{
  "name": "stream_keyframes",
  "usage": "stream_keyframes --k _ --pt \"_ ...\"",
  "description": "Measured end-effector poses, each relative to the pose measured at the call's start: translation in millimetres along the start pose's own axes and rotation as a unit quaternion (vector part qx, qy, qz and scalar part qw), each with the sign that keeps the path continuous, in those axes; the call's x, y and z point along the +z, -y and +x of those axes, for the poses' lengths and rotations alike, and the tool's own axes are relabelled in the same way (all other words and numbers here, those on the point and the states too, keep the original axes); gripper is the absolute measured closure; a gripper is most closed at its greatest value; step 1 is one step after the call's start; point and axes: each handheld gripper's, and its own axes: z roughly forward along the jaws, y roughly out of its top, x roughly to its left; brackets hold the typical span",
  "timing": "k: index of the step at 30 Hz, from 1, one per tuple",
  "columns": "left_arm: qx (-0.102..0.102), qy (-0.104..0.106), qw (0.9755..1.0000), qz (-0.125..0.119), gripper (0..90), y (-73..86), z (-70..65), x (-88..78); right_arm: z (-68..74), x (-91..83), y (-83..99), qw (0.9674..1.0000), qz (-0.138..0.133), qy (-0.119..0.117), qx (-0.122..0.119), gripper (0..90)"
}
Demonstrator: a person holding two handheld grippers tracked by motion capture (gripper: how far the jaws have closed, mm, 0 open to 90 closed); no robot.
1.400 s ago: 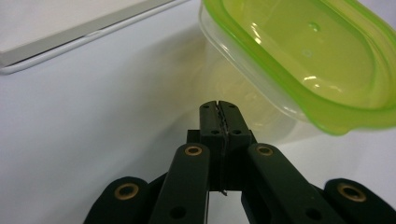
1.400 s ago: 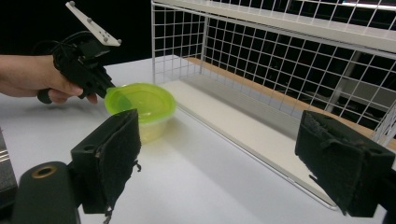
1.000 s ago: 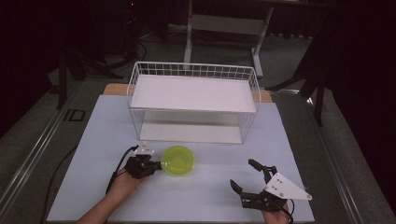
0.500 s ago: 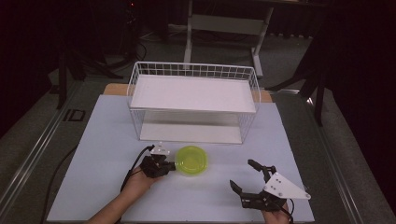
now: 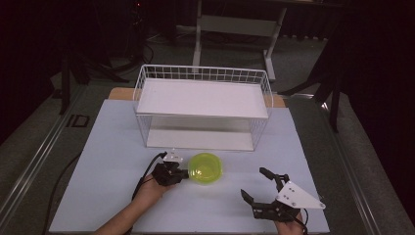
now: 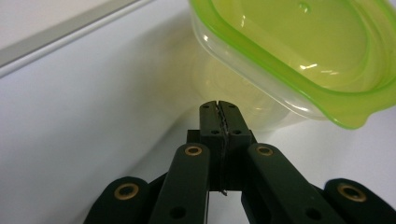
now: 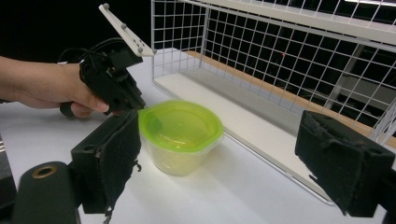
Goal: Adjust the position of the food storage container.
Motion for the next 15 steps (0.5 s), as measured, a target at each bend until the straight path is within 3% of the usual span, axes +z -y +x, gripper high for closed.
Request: stream_keyframes --k 7,15 --pt "-0.001 -0.001 0.9999 -0.013 90.0 -1.6 0.5 -10.0 -0.6 0.5 0.1 1.0 0.002 -0.001 0.002 14.1" --pt "-0.004 0.008 0.9999 -0.008 90.0 -11.1 -1.3 9.6 0.1 2.8 1.5 0.9999 0.003 -0.012 0.004 14.1"
